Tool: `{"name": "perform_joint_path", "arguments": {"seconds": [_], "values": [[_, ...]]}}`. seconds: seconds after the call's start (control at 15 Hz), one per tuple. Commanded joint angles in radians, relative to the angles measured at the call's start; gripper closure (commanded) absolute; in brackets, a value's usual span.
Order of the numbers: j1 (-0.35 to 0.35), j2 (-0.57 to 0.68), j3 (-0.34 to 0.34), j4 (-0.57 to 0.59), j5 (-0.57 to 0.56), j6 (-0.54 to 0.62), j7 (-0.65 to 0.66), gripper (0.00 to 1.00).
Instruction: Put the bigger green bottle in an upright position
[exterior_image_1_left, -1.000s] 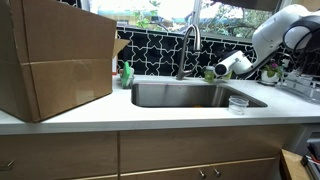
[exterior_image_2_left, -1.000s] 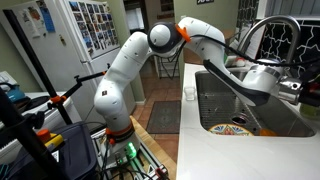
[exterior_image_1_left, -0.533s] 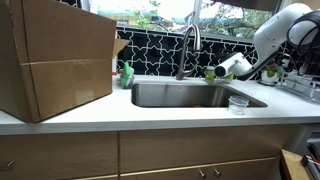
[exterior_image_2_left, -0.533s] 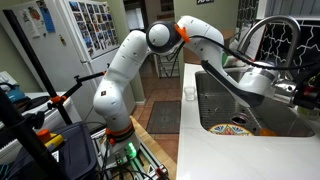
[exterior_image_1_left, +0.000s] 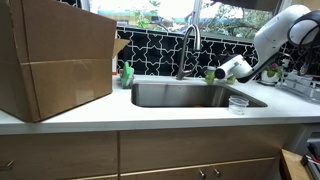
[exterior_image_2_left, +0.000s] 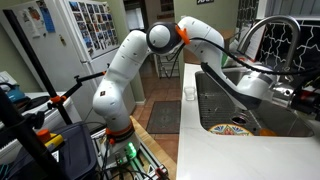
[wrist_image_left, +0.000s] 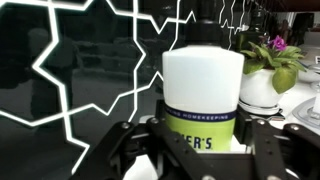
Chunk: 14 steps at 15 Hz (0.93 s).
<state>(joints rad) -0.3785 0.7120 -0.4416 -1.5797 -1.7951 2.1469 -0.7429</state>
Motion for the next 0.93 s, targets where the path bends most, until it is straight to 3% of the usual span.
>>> {"name": "perform_joint_path", "arguments": {"seconds": [0.0, 0.13, 0.87], "values": [[-0.022, -0.031, 0.034, -0.034, -0.021, -0.03, -0.009, 0.12], [-0.024, -0.034, 0.037, -0.036, -0.021, -0.037, -0.007, 0.01], [-0.036, -0.099, 0.048, -0.066, 0.005, -0.049, -0.032, 0.0]]}}
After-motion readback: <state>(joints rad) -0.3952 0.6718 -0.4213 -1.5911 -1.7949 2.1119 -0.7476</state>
